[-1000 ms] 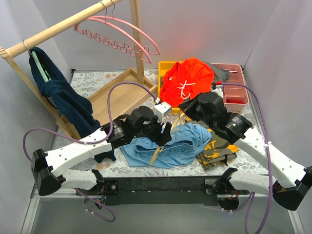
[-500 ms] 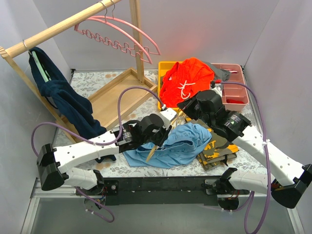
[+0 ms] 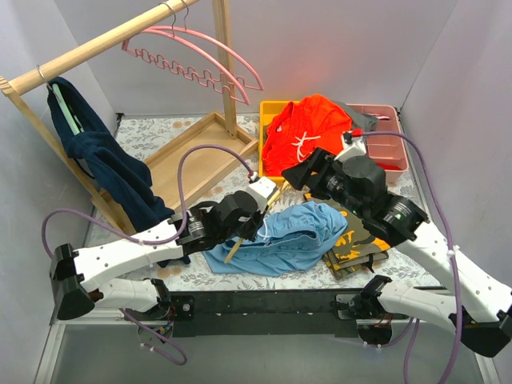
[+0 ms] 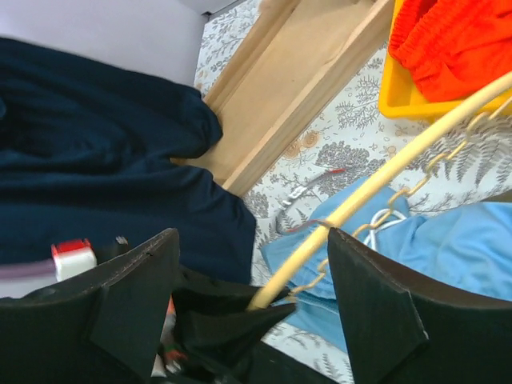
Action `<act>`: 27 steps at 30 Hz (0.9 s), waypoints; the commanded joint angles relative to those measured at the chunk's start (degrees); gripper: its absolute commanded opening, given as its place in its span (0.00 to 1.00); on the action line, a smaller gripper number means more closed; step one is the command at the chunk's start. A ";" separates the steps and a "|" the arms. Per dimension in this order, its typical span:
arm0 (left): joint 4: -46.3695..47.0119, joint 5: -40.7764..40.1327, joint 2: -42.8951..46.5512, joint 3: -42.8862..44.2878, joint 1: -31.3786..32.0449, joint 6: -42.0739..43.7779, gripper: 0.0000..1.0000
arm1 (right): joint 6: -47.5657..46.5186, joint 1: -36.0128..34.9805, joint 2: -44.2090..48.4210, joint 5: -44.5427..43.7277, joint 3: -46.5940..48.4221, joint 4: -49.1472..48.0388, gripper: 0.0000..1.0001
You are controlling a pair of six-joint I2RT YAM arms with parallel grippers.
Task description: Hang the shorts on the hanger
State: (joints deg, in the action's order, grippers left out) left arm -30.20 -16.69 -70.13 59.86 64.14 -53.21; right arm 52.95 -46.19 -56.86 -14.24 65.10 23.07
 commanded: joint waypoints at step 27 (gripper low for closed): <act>-28.77 14.66 22.40 9.84 0.11 3.81 0.00 | -16.82 -0.47 16.78 -0.52 -32.14 0.66 0.38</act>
State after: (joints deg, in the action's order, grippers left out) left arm -56.55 -2.79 -48.77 65.34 64.16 -52.27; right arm 37.23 -46.26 -39.68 -14.55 33.58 26.39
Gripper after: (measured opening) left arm 0.129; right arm 0.393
